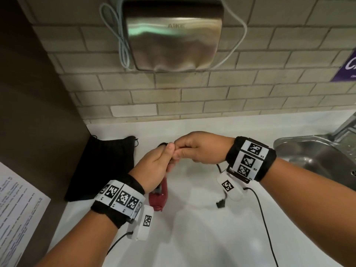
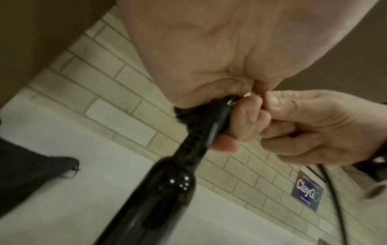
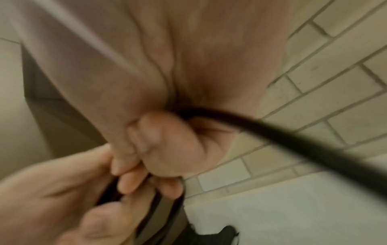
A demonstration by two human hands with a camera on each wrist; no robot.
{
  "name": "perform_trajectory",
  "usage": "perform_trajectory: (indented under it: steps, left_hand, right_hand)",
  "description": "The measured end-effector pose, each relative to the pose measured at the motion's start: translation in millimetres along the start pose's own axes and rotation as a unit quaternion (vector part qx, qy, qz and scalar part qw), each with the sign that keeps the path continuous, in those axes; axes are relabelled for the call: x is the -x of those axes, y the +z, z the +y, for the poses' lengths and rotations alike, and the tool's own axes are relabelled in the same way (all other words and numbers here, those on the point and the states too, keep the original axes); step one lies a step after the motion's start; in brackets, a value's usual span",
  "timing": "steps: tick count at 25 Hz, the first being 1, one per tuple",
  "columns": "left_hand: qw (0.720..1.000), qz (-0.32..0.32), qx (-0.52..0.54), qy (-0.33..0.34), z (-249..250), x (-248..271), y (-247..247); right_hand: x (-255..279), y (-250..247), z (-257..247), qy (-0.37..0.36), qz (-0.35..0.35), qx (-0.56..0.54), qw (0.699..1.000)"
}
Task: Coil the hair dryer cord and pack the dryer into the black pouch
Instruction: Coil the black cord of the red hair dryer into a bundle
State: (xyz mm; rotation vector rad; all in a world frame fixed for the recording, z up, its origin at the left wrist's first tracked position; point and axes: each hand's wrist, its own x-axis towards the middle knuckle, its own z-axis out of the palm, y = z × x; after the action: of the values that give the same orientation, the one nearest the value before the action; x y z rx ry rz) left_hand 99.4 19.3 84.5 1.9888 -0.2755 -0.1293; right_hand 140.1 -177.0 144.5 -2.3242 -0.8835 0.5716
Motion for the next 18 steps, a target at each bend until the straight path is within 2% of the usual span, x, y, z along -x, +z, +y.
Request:
perform_trajectory:
  steps: [3,8,12,16,18]
  left_hand:
    - [0.997,-0.029,0.059,-0.040,4,1,5]
    - [0.977,-0.033,0.189,-0.090,9,-1,6]
    - [0.933,0.007,0.344,-0.102,19,-3,14]
    - [0.851,0.064,0.509,-0.110,18,-6,21]
    - [0.845,0.080,0.520,-0.090,15,-8,18]
  right_hand:
    - [-7,-5,13,-0.004,0.075,0.037,0.996]
    - [-12,-4,47,0.013,0.176,-0.060,0.982]
    - [-20,34,67,0.028,0.169,-0.096,0.981]
    - [-19,75,63,0.047,0.136,-0.070,0.987]
    - [-10,85,44,0.042,0.120,-0.022,0.992]
